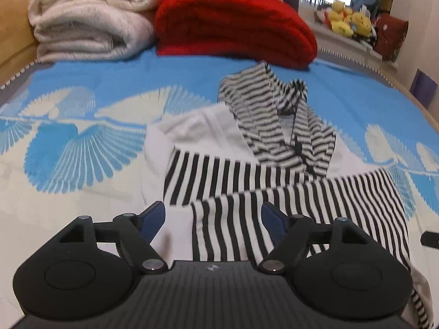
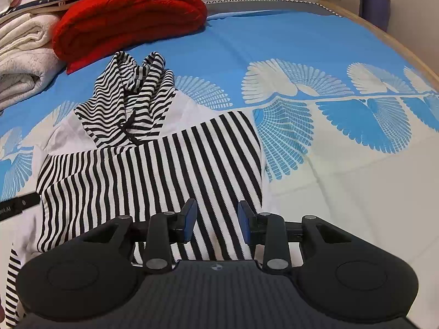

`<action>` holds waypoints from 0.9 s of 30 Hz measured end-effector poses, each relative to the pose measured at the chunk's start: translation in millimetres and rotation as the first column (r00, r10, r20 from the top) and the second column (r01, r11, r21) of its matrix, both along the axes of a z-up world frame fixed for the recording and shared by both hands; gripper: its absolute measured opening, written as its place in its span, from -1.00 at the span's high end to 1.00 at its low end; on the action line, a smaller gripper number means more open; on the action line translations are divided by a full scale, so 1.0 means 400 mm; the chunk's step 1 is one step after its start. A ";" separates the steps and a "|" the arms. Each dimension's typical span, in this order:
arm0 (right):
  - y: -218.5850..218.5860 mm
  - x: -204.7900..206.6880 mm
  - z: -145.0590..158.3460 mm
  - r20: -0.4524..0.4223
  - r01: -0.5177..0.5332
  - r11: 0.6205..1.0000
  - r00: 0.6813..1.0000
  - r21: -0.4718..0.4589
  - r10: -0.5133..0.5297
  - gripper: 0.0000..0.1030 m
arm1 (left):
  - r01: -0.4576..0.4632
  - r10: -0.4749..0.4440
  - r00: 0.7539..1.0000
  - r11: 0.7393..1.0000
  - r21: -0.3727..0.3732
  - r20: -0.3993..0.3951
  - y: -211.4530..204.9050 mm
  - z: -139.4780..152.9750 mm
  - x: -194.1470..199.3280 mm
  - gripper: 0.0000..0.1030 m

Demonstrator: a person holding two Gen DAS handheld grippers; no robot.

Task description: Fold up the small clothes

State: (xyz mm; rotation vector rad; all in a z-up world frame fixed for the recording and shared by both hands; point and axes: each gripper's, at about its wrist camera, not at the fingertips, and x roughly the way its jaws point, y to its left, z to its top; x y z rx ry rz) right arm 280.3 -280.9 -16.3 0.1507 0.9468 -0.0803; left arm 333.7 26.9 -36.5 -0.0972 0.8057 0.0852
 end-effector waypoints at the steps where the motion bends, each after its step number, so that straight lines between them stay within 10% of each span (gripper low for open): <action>1: -0.002 0.001 -0.001 0.000 0.000 1.000 1.000 -0.002 0.000 0.33 | -0.001 0.001 1.000 1.000 0.005 0.015 -0.002 0.004 -0.001 -0.61; 22: -0.042 0.021 0.000 -0.002 0.003 1.000 1.000 0.003 -0.003 0.33 | -0.001 -0.001 0.996 1.000 0.022 0.092 -0.020 0.021 0.006 -0.59; 27: -0.048 0.028 -0.001 -0.005 0.001 1.000 1.000 0.005 -0.001 0.33 | 0.008 -0.010 0.996 1.000 0.023 0.090 -0.009 0.019 0.007 0.05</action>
